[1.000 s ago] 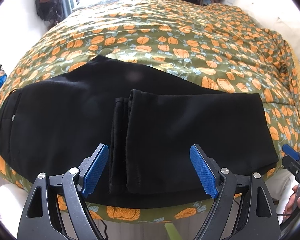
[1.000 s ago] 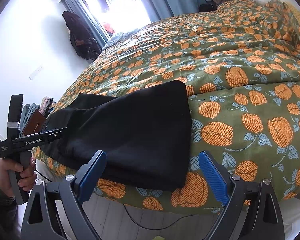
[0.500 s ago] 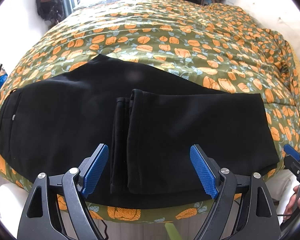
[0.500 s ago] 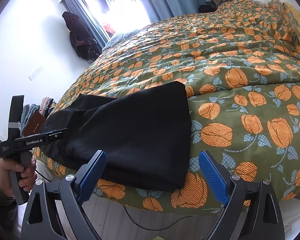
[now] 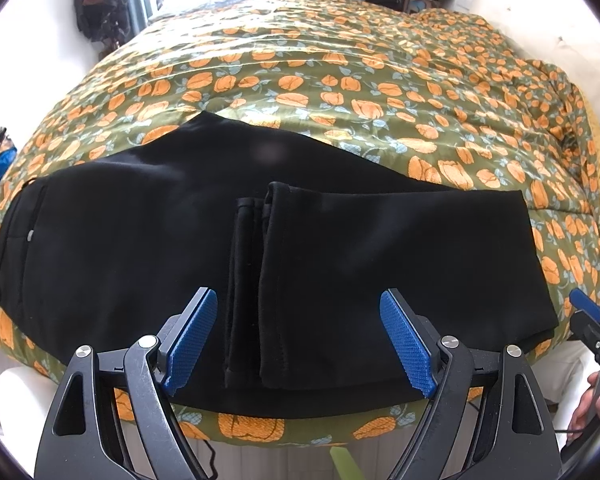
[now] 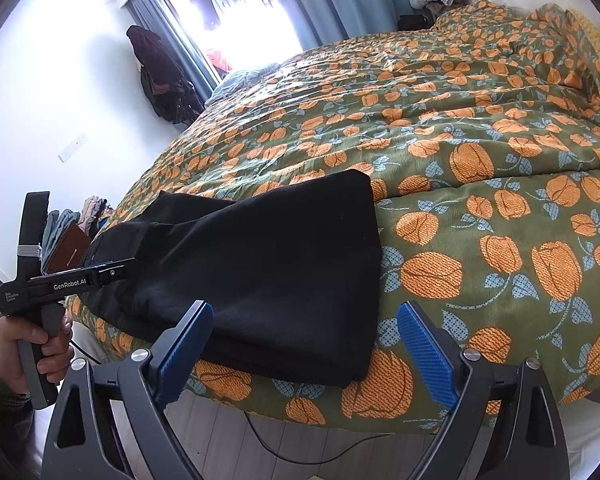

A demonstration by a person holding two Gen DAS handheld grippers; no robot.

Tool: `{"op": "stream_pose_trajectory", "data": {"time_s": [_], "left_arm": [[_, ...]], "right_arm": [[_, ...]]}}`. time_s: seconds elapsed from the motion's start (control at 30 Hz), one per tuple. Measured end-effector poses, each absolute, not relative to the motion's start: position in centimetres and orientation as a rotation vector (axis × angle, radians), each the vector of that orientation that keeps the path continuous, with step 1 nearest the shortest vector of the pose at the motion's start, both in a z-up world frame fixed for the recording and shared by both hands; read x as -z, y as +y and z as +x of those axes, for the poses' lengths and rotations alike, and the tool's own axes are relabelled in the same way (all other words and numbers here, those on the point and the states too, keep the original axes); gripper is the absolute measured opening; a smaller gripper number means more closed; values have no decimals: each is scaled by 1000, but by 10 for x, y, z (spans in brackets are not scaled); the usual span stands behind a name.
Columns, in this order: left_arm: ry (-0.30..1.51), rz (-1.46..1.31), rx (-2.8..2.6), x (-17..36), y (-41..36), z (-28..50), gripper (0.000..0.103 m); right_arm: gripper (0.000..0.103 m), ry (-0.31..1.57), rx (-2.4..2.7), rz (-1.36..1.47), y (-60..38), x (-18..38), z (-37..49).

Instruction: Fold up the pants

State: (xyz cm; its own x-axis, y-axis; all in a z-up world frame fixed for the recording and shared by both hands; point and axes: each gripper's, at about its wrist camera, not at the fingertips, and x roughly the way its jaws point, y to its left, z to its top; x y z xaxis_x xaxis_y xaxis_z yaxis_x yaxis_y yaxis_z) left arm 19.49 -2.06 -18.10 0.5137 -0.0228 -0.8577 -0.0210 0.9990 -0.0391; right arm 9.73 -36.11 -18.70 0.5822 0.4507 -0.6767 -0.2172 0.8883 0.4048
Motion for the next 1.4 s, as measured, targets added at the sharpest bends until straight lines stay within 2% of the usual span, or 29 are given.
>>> {"op": "stream_pose_trajectory", "data": {"time_s": [1.4], "left_arm": [[1037,-47,-9,185,-12,194,85]], "right_arm": [[93,869,-397,289,-361,188,98]]}}
